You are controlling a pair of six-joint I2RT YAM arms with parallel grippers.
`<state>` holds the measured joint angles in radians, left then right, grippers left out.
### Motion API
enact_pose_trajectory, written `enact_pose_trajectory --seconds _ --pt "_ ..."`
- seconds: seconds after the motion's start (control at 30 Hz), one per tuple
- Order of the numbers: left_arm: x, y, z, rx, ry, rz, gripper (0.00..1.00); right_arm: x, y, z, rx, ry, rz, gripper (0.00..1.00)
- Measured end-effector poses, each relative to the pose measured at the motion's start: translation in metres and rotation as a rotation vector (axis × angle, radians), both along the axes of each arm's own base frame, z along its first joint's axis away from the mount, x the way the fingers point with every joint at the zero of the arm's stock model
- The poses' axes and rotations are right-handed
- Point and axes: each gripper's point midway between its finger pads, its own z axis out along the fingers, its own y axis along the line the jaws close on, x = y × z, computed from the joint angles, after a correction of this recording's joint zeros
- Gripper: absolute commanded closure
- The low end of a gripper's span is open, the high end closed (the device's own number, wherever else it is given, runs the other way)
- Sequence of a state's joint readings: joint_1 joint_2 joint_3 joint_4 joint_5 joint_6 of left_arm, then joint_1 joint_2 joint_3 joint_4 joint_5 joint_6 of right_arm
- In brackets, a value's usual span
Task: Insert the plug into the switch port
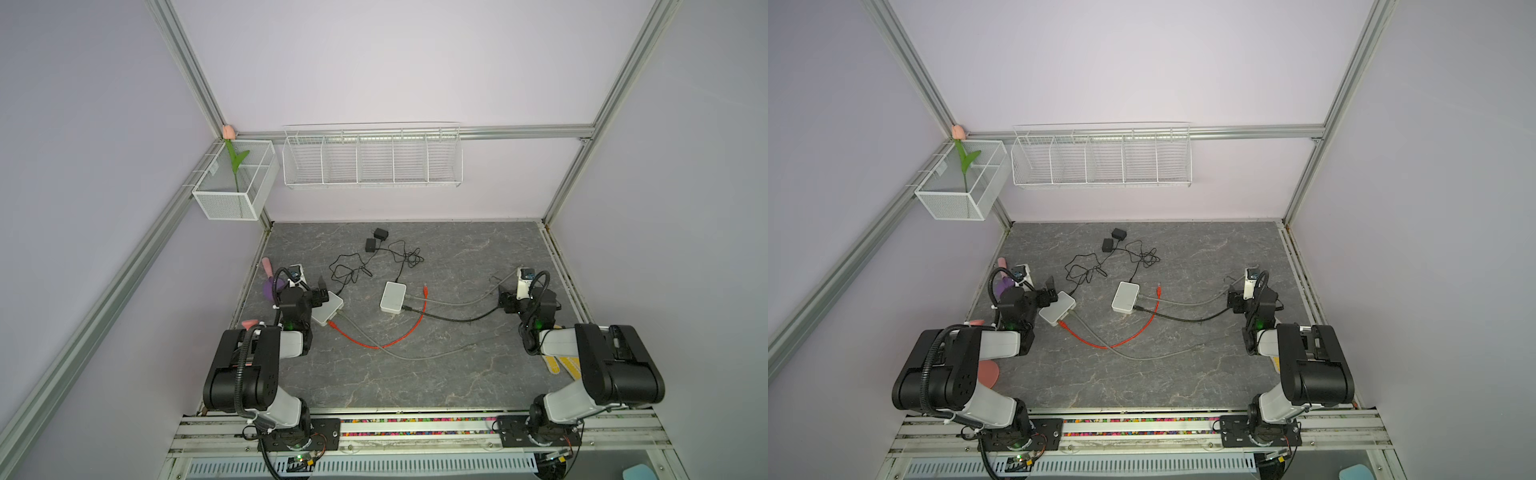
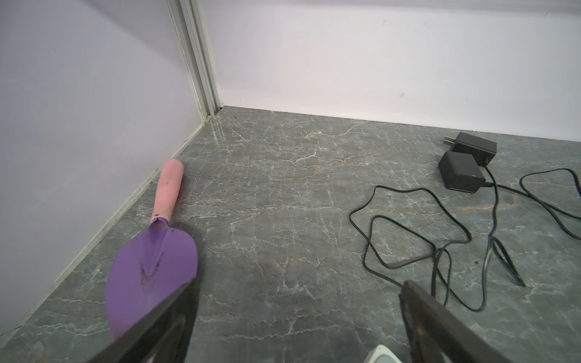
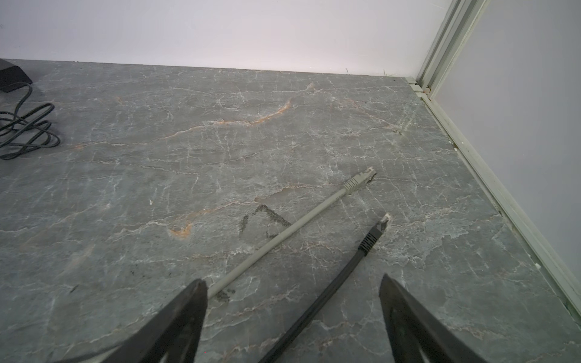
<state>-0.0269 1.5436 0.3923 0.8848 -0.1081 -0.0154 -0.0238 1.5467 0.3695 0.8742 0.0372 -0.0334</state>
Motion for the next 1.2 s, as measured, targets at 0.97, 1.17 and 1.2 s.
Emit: enact_pose_trajectory --seconds 0.97,1.17,1.2 --pt "-0.0001 0.0000 -0.0003 0.000 0.001 0.000 0.01 0.0000 -0.0007 -0.0004 -0.009 0.002 -0.013 0.11" --pt "-0.0001 0.0000 -0.0003 0.000 0.001 0.000 0.01 0.0000 -0.0007 -0.0004 -0.009 0.002 -0.013 0.11" --pt "-0.0001 0.0000 -0.0003 0.000 0.001 0.000 0.01 0.0000 -0.0007 -0.0004 -0.009 0.002 -0.013 0.12"
